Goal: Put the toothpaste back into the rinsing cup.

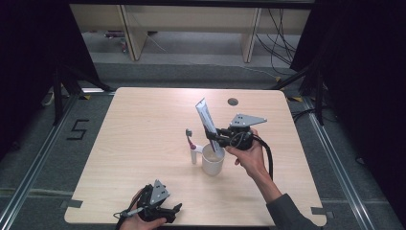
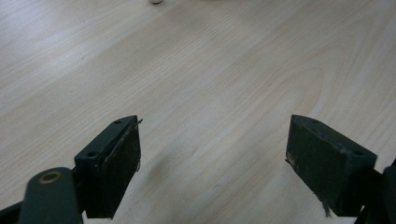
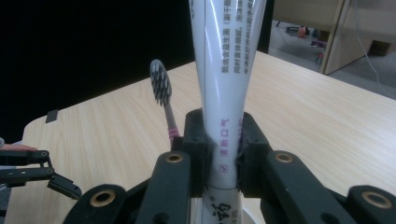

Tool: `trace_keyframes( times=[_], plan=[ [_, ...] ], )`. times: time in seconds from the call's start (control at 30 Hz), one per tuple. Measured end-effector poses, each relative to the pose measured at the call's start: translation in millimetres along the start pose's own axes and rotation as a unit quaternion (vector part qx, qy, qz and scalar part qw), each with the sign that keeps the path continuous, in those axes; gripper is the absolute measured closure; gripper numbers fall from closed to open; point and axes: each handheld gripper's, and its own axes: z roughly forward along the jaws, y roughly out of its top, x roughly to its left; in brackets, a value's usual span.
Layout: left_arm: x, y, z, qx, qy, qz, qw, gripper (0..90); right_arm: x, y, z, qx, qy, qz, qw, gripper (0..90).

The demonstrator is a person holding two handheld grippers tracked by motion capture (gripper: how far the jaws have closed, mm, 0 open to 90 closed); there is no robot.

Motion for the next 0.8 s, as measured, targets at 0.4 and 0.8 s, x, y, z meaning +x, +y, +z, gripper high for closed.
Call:
trace_keyframes(
  times=[0.4,0.8],
  plan=[
    [0.0,0.0,-0.8,0.006,-0.001,0.005,1.0000,17.6,0.9,-15.2,4.8,0.014,-0.001,-0.003,0.9999,77.4],
    [-1.1,-0.3,-0.2,0.003,-0.005,0.001,1.0000,17.6,1.2,-27.7,12.0,0.030,-0.004,-0.017,0.9994,77.3]
  ],
)
